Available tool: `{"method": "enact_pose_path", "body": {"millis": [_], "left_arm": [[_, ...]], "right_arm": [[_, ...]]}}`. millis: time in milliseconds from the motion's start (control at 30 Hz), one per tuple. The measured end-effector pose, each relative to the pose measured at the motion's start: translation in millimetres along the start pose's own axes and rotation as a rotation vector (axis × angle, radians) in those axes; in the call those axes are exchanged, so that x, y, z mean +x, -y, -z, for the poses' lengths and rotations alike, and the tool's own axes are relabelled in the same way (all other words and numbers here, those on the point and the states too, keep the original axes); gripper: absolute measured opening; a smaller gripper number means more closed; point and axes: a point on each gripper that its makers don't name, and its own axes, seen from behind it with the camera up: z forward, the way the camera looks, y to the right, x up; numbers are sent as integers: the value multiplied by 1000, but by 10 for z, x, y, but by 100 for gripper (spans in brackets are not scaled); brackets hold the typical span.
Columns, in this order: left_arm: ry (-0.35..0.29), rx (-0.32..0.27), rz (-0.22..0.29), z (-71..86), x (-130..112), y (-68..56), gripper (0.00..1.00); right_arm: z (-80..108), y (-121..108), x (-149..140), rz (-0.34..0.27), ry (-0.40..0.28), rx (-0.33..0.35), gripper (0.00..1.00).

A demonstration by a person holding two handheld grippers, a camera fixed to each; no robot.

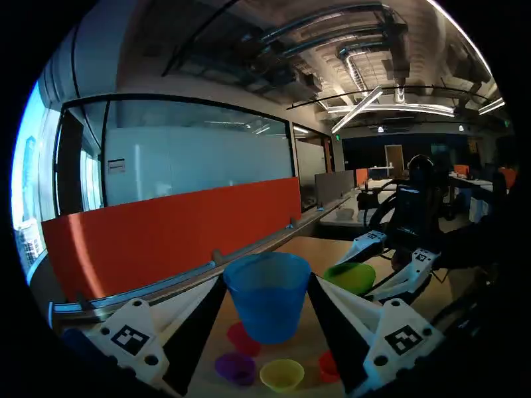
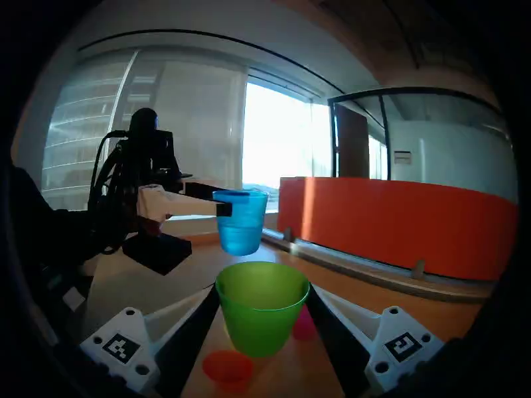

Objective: Pour water

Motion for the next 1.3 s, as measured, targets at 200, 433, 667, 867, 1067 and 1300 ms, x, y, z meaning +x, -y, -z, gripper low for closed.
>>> {"method": "enact_pose_path", "body": {"millis": [200, 433, 667, 867, 1067, 1300], "left_arm": [[-1, 6, -46, 55, 50, 14, 87], [7, 26, -109, 86, 105, 43, 87], [10, 33, -176, 87, 163, 14, 87], [14, 48, -247, 65, 199, -10, 87], [16, 62, -303, 50, 222, -24, 88], [20, 73, -370, 42, 237, -36, 88]], "right_arm": [[-94, 73, -17, 8, 4, 19, 94], [-188, 149, -34, 8, 2, 39, 94], [-257, 192, -52, 10, 1, 52, 93], [-296, 218, -50, 12, 0, 60, 94], [-315, 230, -44, 13, 0, 63, 93], [-330, 231, -37, 15, -1, 67, 93]]}}
